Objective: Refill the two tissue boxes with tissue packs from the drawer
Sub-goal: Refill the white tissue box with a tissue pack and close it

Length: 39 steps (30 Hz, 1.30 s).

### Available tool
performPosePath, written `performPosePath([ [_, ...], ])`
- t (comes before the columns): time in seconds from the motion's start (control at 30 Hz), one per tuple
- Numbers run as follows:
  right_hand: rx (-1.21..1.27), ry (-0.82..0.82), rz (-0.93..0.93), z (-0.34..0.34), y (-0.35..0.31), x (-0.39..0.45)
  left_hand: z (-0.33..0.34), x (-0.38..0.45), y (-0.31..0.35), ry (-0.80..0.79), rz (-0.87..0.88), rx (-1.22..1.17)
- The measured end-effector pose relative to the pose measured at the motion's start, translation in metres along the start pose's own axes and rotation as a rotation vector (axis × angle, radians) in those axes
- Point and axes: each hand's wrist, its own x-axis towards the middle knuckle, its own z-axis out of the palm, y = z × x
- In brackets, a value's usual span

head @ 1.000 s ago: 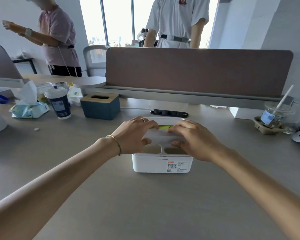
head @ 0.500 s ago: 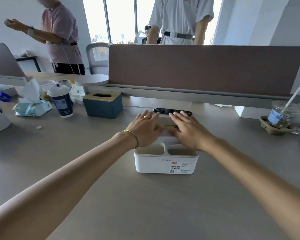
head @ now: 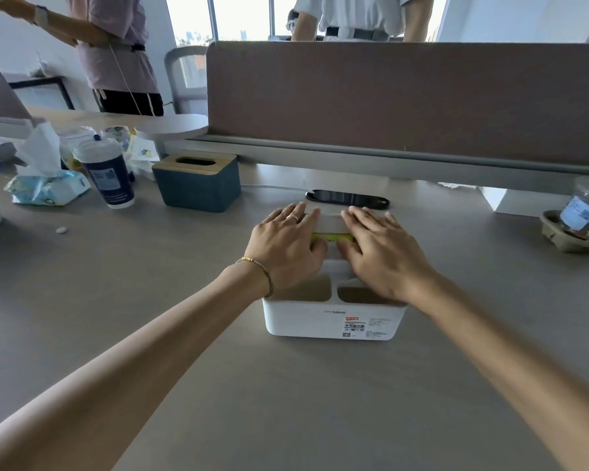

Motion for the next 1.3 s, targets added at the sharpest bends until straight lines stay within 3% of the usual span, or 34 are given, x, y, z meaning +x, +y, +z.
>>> performPosePath([
  [0.17, 0.144, 0.104, 0.058, -0.001, -0.002, -0.002, -0.003, -0.004, 0.0, 0.117, -0.02, -0.067],
  [0.33, 0.599, 0.198, 0.219, 0.003, 0.005, -0.027, -0.002, -0.029, -0.011, 0.076, -0.136, -0.519],
  [0.63, 0.752, 0.249, 0.328, 0.016, -0.001, -0.045, 0.01, -0.053, -0.008, 0.169, -0.256, -0.605],
  [0.77, 1.176, 0.204, 0.446, 0.012, -0.006, -0.045, 0.011, -0.059, -0.001, 0.164, -0.409, -0.983],
  [0.87, 1.275, 0.24, 0.438, 0.006, -0.014, -0.041, 0.013, -0.057, 0.002, 0.202, -0.442, -1.183],
  [1.07, 1.146, 0.235, 0.401, -0.009, -0.029, 0.0, 0.003, -0.021, -0.023, 0.265, -0.433, -0.985],
  [1.3, 1.174, 0.232, 0.404, 0.021, -0.021, 0.092, 0.001, 0.047, -0.076, 0.265, -0.411, -0.874],
])
